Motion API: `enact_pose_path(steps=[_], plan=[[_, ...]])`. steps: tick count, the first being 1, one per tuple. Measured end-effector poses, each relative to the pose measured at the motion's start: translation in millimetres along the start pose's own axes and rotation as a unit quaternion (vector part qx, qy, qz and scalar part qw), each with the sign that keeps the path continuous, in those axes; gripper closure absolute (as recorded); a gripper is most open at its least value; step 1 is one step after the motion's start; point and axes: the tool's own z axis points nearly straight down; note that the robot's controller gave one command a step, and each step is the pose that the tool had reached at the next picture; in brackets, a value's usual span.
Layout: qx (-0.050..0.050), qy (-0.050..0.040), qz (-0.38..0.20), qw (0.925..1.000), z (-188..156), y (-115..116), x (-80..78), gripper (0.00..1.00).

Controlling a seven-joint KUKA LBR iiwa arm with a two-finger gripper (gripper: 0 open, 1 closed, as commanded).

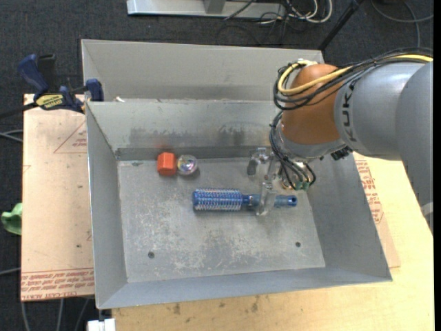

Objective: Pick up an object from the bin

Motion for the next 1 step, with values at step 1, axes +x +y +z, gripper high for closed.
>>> enact_pose_path(steps=[1], plan=[[0.000, -0.0033, 0.000, 1.0000, -5.1, -0.2, -1.6, 1.00]])
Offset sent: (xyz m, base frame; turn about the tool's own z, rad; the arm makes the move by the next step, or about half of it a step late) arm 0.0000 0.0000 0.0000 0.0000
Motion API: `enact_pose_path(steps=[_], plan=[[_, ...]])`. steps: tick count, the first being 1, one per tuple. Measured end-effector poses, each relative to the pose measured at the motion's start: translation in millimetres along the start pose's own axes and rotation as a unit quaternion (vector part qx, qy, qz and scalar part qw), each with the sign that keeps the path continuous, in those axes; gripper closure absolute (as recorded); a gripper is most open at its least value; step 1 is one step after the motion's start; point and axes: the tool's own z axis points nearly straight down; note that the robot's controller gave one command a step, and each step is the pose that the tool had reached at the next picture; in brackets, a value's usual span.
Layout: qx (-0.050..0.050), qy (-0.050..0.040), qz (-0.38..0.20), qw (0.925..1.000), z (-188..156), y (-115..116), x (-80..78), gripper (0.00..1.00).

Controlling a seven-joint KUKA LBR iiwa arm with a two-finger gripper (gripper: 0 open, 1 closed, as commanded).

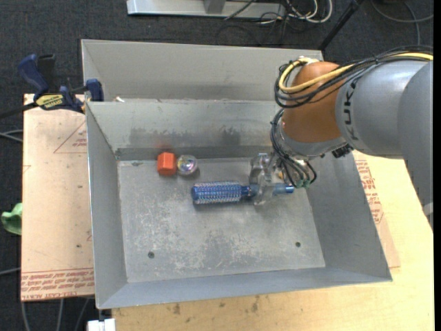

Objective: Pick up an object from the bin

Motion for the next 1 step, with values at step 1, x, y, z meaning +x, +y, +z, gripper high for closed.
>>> enact_pose_path(steps=[1], plan=[[0.000, -0.0046, 0.025, 0.9997, -160.3, 6.2, 2.9, 1.00]])
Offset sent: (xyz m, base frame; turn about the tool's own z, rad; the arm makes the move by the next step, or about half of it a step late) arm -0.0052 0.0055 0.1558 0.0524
